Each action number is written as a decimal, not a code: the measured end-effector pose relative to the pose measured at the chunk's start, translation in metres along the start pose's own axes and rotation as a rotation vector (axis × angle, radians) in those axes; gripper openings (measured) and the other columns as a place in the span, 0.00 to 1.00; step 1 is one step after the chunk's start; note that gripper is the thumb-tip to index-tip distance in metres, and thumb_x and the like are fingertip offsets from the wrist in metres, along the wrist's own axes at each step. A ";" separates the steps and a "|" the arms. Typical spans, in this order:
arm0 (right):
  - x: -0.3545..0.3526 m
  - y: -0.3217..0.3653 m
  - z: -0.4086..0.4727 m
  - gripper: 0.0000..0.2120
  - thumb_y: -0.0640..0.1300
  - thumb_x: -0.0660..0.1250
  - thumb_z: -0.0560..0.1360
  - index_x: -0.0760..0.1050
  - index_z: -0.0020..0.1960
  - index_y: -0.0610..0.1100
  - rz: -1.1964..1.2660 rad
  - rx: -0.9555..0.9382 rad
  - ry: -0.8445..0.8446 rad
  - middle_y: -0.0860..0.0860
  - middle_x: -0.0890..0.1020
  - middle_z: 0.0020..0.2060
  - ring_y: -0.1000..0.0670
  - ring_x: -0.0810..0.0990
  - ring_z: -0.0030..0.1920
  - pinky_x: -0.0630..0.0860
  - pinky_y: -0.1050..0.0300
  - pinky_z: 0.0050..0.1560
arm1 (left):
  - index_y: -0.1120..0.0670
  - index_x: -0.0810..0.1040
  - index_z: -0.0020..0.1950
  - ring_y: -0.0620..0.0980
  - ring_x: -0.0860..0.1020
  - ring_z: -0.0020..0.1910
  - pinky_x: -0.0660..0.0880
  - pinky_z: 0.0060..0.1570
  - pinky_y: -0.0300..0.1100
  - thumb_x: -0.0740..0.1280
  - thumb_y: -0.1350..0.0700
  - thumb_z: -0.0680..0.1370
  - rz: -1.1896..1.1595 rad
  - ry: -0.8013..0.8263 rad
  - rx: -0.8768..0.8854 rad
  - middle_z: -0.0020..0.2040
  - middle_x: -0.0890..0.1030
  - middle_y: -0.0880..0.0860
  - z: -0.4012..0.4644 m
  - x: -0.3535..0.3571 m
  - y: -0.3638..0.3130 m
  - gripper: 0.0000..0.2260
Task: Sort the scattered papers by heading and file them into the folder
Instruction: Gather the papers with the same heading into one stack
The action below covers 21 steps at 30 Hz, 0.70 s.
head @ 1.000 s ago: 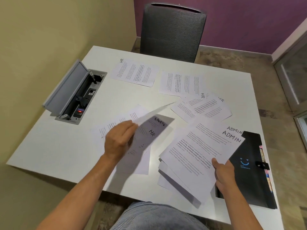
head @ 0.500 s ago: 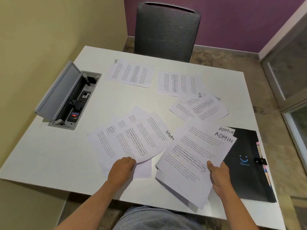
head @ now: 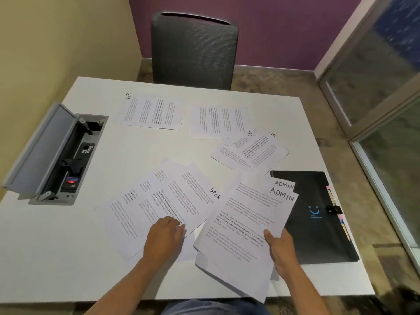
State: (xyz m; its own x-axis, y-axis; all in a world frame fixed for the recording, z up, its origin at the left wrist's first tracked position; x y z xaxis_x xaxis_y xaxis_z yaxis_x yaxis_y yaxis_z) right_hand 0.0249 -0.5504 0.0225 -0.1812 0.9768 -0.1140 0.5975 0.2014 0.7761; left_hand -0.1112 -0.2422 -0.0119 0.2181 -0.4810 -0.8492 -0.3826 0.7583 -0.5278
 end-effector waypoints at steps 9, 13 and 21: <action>-0.024 0.004 0.018 0.16 0.36 0.64 0.80 0.74 0.67 0.46 0.063 0.031 -0.063 0.50 0.83 0.59 0.45 0.81 0.59 0.76 0.38 0.62 | 0.55 0.78 0.61 0.51 0.75 0.57 0.73 0.56 0.46 0.67 0.51 0.79 -0.199 0.080 -0.208 0.60 0.77 0.52 0.092 0.023 -0.051 0.14; -0.032 0.015 0.035 0.15 0.35 0.63 0.81 0.75 0.65 0.47 0.074 0.031 -0.059 0.51 0.83 0.57 0.46 0.82 0.58 0.77 0.41 0.61 | 0.56 0.76 0.63 0.54 0.76 0.58 0.73 0.58 0.47 0.68 0.50 0.78 -0.202 0.116 -0.265 0.63 0.74 0.55 0.139 0.030 -0.072 0.16; -0.030 0.041 0.082 0.16 0.31 0.63 0.79 0.74 0.65 0.41 0.066 -0.019 0.018 0.49 0.85 0.56 0.46 0.83 0.59 0.77 0.46 0.61 | 0.61 0.72 0.67 0.59 0.77 0.61 0.74 0.61 0.52 0.70 0.49 0.76 -0.269 0.016 -0.529 0.65 0.71 0.62 0.234 0.028 -0.071 0.24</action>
State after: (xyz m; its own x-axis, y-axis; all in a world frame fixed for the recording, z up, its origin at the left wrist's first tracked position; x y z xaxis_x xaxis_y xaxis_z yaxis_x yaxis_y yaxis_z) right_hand 0.1185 -0.5655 0.0069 -0.1558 0.9865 -0.0509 0.5935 0.1347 0.7935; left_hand 0.1320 -0.2069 -0.0024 0.3573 -0.6356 -0.6843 -0.7122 0.2886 -0.6399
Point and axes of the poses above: each hand's wrist, its own z-axis towards the middle knuckle, its own x-axis out of the palm, y = z × x, the point moved 4 cm from there along z, towards the middle knuckle
